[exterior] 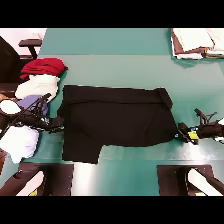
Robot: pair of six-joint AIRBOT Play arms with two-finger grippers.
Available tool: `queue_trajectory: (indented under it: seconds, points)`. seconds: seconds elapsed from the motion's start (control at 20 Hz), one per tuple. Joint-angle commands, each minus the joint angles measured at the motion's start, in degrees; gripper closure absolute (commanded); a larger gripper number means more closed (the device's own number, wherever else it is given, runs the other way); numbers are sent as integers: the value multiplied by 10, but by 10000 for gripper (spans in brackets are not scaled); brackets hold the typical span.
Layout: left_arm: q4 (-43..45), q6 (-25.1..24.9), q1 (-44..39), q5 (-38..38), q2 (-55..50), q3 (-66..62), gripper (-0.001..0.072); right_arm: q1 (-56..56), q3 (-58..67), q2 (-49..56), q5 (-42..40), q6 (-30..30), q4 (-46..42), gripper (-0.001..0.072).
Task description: Fold the shirts.
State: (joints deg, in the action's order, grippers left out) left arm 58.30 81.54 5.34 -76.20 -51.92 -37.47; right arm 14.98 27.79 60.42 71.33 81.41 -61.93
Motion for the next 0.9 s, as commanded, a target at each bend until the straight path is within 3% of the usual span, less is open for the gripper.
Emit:
queue_trajectory:
  seconds: [0.0, 0.2, 0.3, 0.5, 0.7, 0.85]
  points:
    - [15, 6, 0, -36, 35, -27, 688, -25, 33, -50, 52, 6, -63, 697]
    - [11, 52, 0, -154, 116, -55, 687, -21, 118, -169, 210, 10, -146, 697]
    - [-10, 68, 0, -190, 131, -56, 687, -26, 149, -211, 246, 24, -162, 698]
    - [-14, 60, 0, -105, 117, -56, 687, -75, 195, -190, 210, 47, -162, 698]
    - [-15, 19, 0, 7, 21, -76, 687, -139, 271, -52, 115, 72, -158, 697]
    - [-16, -12, 0, 52, -97, -162, 686, -163, 360, 66, 96, 72, -156, 697]
